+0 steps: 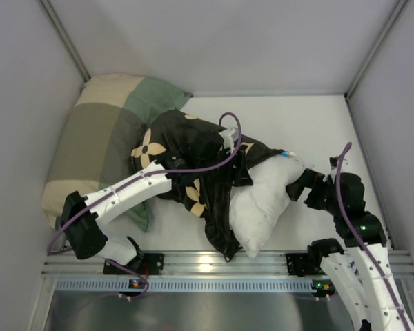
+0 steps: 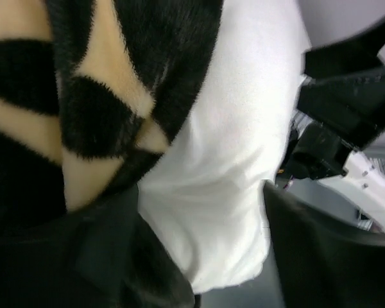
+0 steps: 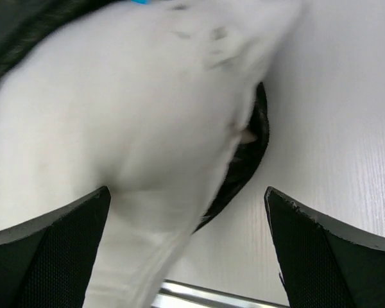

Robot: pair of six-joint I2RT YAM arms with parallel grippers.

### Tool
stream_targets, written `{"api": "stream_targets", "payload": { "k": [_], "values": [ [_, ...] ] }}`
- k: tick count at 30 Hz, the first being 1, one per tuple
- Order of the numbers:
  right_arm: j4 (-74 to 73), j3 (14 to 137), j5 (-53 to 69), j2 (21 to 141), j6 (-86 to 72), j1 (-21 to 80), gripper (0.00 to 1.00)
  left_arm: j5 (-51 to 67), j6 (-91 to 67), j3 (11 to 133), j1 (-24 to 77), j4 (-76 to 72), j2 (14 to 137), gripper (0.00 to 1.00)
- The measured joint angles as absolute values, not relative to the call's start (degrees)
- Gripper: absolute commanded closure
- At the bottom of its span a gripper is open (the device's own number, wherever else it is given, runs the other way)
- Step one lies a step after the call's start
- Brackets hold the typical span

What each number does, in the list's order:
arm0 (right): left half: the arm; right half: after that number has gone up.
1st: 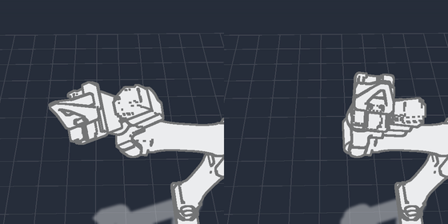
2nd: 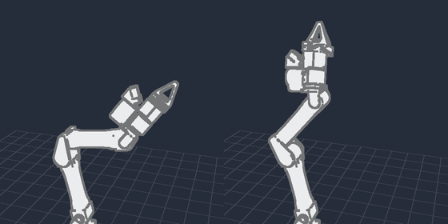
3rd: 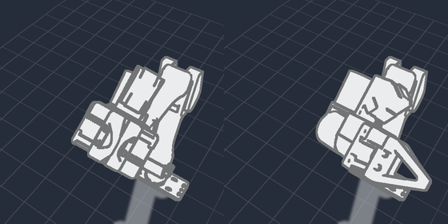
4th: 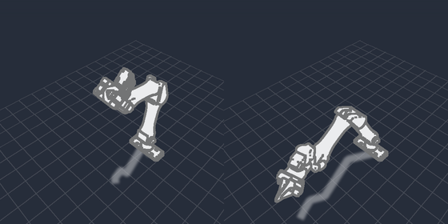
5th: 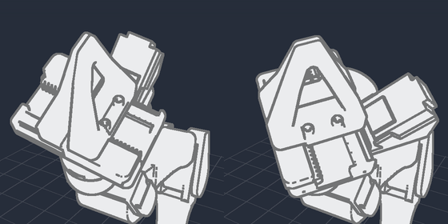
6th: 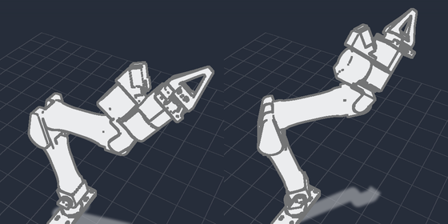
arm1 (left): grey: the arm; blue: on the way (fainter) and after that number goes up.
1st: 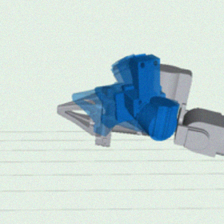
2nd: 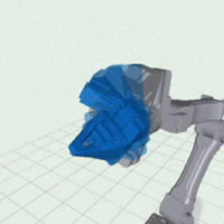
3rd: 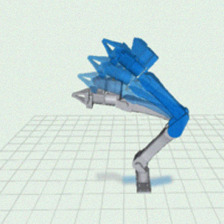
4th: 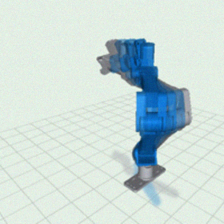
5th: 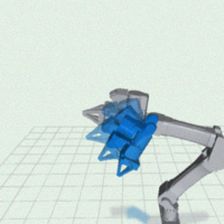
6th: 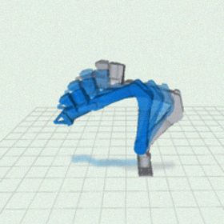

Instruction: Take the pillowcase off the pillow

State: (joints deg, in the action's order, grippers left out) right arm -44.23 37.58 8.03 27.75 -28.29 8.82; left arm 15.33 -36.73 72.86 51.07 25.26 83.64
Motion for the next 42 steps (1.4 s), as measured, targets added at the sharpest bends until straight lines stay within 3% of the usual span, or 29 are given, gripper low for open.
{"api": "stream_targets", "payload": {
  "k": [6, 11, 14, 21, 32, 42],
  "values": [
    [-46.63, 41.82, 14.20, 23.24, -31.44, 8.86, 0.00, 4.38, -38.09, 72.31, 53.34, 27.05, 68.88, 0.11],
    [-45.89, 37.95, 22.28, 19.42, -34.96, 8.86, 0.01, 0.93, -44.07, 62.65, 55.05, 25.76, 47.81, 0.11],
    [-45.95, 34.59, 26.46, 17.23, -37.43, 8.86, 0.00, 0.51, -47.13, 56.93, 55.77, 25.96, 43.22, 0.12],
    [-47.24, 33.74, 30.44, 10.90, -40.18, 8.86, 0.01, -0.08, -52.93, 48.40, 56.27, 28.32, 45.36, 0.17],
    [-46.39, 29.50, 32.27, 16.10, -40.95, 8.86, 0.01, -2.09, -60.18, 37.23, 62.65, 22.55, 45.17, 0.16],
    [-46.50, 38.06, 28.84, 21.45, -38.57, 8.86, 0.00, -5.91, -59.94, 40.45, 79.94, 11.53, 67.16, 0.03]
  ]
}}
